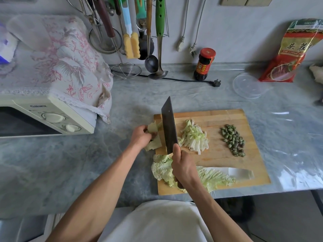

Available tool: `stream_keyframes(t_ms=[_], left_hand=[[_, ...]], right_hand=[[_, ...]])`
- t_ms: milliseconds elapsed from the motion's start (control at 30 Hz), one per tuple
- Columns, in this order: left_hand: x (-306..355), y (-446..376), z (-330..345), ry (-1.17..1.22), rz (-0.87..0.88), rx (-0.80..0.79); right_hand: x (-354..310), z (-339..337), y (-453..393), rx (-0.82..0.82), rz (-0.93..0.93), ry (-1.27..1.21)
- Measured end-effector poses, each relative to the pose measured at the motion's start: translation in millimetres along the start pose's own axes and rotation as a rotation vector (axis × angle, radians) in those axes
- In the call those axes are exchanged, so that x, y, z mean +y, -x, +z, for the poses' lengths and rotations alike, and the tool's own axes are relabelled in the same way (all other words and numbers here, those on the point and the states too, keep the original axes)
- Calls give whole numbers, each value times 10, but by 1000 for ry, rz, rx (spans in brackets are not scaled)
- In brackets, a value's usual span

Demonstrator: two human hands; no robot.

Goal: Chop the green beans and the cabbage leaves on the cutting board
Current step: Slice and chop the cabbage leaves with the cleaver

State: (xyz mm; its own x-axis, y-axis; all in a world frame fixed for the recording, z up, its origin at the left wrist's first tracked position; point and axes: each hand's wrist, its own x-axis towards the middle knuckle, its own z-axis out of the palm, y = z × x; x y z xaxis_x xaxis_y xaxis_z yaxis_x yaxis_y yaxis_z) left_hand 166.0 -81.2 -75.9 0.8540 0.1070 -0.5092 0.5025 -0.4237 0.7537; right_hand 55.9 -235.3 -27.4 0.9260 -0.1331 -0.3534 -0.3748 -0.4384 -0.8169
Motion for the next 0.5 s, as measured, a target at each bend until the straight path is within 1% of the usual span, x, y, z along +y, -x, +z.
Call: stream_keyframes(t_ms=[200,367,500], left_hand=[[18,5,-4,31,8,-17],[33,31,-11,96,7,13],[52,46,-32,87,27,26]], right_hand=[[40,-122,-19,3,3,2],[-7,-142,-36,-28,-10,14],[-43,-139,-27,-30,-13,5]])
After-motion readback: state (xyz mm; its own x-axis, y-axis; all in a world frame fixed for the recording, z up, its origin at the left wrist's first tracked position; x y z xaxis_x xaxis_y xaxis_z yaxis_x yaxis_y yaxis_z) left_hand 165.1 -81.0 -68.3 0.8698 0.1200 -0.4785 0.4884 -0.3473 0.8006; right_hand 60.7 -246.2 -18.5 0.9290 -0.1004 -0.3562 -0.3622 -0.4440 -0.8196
